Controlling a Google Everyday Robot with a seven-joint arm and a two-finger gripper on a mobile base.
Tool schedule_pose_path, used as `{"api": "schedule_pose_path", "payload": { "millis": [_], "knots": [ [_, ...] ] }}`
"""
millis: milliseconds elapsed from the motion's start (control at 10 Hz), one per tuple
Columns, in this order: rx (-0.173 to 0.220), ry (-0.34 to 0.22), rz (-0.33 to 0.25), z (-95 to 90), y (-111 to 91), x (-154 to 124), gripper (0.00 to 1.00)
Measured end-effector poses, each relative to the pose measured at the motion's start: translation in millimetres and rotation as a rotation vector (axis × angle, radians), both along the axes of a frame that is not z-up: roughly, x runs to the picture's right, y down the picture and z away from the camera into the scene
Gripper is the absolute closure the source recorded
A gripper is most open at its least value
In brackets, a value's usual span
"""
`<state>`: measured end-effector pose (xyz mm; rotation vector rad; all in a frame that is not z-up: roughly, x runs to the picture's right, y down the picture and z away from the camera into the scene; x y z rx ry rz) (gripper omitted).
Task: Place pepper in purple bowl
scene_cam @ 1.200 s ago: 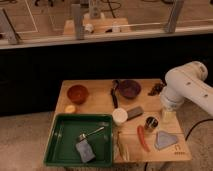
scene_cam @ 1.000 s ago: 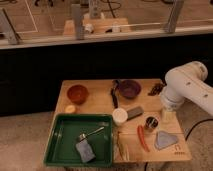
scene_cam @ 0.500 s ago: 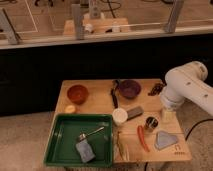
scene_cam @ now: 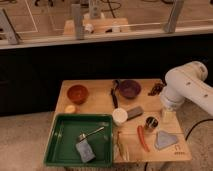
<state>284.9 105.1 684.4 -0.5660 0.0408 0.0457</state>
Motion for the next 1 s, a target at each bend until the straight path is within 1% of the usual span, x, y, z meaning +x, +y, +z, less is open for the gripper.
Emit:
{"api": "schedule_pose_path", "payload": {
  "millis": [400, 500, 600, 800, 900, 1000],
  "knots": [
    [0.0, 0.0, 0.001, -0.2, 0.1, 0.3, 0.2],
    [0.006, -0.005, 0.013, -5.3, 0.8, -0.1, 0.2],
    [0.012, -0.024, 0.024, -16.2, 5.5, -1.6, 0.2],
    [0.028, -0.053, 0.045, -27.9, 20.0, -0.5, 0.2],
    [0.036, -0.063, 0.057, -29.0, 26.1, 1.5, 0.2],
    [0.047, -0.1, 0.074, -26.5, 39.5, 0.6, 0.2]
  ]
}}
